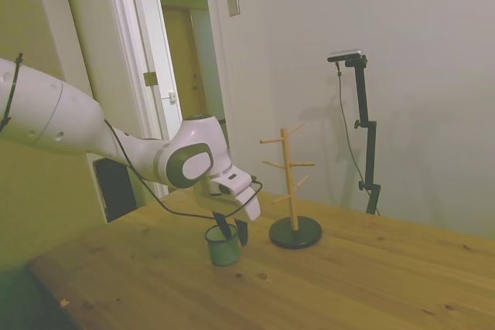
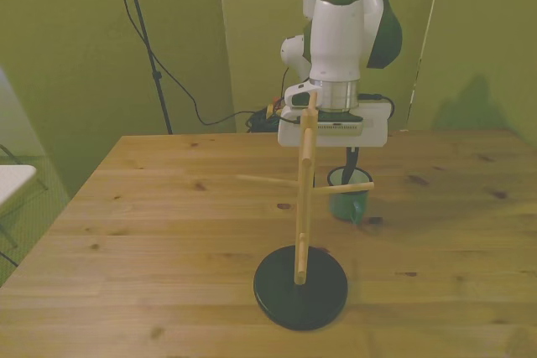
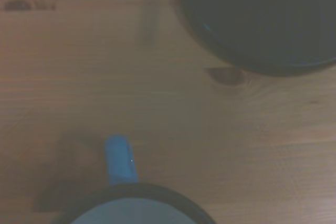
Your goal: Unload the mug
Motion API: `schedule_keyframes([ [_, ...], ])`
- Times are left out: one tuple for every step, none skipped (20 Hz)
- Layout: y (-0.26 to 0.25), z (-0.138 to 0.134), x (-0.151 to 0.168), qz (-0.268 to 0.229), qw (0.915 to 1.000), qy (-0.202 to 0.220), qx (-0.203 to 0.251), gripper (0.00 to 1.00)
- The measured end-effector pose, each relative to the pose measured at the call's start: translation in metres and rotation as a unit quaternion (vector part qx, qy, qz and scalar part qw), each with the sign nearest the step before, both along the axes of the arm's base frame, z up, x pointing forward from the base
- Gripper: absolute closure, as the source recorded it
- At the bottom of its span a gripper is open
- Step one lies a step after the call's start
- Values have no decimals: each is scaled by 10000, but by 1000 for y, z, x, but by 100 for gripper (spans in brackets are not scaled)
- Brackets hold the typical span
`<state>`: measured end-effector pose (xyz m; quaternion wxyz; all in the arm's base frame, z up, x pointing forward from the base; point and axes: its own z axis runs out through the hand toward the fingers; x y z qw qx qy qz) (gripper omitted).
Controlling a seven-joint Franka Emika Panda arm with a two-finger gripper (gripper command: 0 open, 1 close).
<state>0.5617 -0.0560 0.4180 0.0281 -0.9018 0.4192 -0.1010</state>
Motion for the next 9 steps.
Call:
schedule_keyframes([
  [1, 9, -1, 1, 10000, -38, 18, 0],
  [2, 20, -1, 9, 10000, -67, 34, 0],
  [3, 32, -3, 18, 9999, -92, 47, 0],
  [5, 44, -4, 26, 9999, -118, 70, 0],
  [7, 56, -5, 37, 9998, -130, 116, 0],
  [10, 68, -6, 53, 9998, -145, 152, 0],
  [13, 79, -8, 74, 9997, -145, 179, 0],
  [17, 87, -9, 103, 9997, -128, 194, 0],
  [21, 93, -10, 143, 9996, -105, 198, 0],
])
